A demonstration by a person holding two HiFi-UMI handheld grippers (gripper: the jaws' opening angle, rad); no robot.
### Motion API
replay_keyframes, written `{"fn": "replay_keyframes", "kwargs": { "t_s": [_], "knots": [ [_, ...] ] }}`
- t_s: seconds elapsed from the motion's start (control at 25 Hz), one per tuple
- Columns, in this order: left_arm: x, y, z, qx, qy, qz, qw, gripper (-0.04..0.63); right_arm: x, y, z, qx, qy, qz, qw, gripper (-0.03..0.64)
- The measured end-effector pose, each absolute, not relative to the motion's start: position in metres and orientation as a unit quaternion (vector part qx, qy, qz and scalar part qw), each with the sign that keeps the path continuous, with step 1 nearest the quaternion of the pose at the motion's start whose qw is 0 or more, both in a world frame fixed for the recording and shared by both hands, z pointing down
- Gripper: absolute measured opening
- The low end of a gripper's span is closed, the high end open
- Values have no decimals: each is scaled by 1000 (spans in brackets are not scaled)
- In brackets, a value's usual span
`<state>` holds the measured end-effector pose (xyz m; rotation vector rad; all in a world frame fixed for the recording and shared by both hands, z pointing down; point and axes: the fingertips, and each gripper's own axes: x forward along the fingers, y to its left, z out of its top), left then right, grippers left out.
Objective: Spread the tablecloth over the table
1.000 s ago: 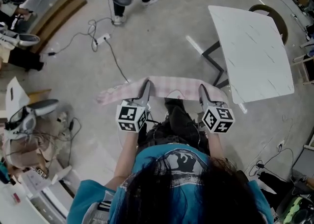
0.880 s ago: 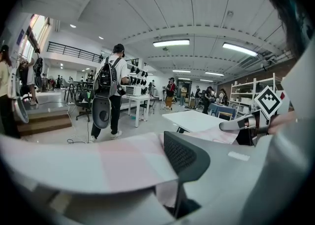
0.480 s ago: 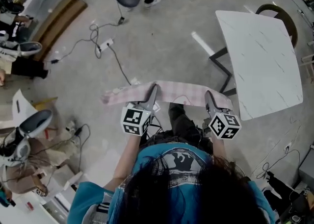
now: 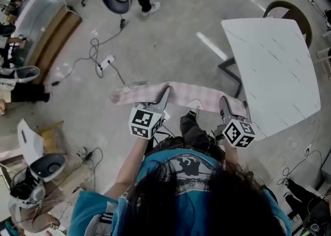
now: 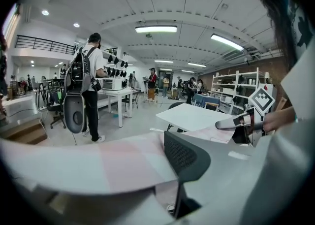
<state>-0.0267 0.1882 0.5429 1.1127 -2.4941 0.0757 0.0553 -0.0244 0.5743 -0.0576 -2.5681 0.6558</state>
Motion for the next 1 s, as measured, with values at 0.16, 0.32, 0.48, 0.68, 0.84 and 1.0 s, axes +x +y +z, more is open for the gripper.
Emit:
{"fn": "replay_keyframes", "kwargs": {
  "t_s": [0.16,0.32,0.48,0.68,0.84,1.0],
  "knots": [
    [-51,171,529,426,-884,36,190,77,42,-37,567,2,-942,252,224,81],
    [-67,158,521,451,-872,39,187,77,36,-44,562,29,-941,263,212,81],
    [-83,135,514,490,-851,46,183,77,40,-55,554,73,-940,272,193,81],
    [-101,101,515,548,-815,60,178,77,46,-71,552,136,-934,277,180,81],
    [-117,81,512,603,-775,66,175,78,49,-72,545,200,-926,277,163,80],
    [-128,65,507,660,-727,70,175,78,58,-64,536,264,-912,283,138,78]
  ]
}}
